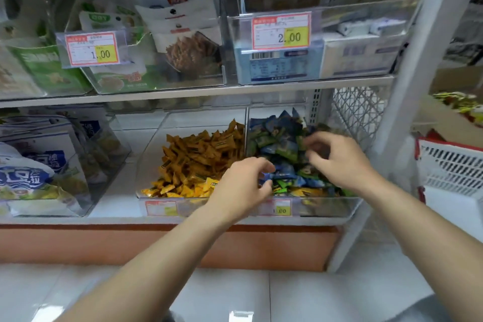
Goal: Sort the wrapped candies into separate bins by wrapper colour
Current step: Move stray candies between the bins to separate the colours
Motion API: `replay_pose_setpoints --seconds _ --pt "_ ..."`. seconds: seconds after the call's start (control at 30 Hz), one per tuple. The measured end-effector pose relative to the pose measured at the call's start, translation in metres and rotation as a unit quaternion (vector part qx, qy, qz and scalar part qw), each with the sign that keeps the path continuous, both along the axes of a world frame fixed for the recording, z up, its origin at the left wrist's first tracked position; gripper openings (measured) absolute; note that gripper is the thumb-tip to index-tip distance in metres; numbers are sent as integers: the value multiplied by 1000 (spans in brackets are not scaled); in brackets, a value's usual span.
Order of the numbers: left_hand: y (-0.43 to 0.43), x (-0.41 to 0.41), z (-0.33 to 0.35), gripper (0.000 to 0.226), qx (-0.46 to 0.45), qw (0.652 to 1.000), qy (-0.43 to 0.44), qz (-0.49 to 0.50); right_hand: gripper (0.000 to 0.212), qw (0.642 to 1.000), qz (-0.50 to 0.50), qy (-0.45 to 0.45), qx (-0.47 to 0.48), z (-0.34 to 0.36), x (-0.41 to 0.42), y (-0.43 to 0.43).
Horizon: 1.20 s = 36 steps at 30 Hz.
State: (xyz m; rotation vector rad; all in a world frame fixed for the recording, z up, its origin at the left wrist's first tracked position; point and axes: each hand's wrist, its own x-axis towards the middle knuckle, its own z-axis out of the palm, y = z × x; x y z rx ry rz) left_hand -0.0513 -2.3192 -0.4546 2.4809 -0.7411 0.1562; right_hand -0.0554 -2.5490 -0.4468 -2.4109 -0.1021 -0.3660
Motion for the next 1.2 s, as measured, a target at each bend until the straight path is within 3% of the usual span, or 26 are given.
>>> replay_pose_setpoints --seconds 0.17,0.3,0.47,0.57,0.73,0.9,1.03,1.2 --pt "-30 -3 -19 32 97 995 1 39 15 991 45 70 -103 -21 -28 -2" --pt "-37 6 -26 20 88 996 5 19 14 969 17 86 -231 -26 -26 1" --pt "-42 20 -32 43 82 992 92 -30 28 959 4 76 -271 -26 -20 4" --pt "-42 27 -35 41 97 988 110 -40 33 962 11 97 -253 -27 -16 8" --pt "-45 38 -32 45 87 978 186 -26 23 961 33 144 -234 -29 -8 11" --pt "-48 43 -31 34 81 972 216 -41 24 954 71 170 -237 -31 -6 4" --pt "-48 41 -32 47 67 974 209 -54 24 971 79 173 -142 -34 -12 -9" --pt "-48 36 -34 29 34 978 194 -66 18 987 34 153 11 -36 -17 -16"
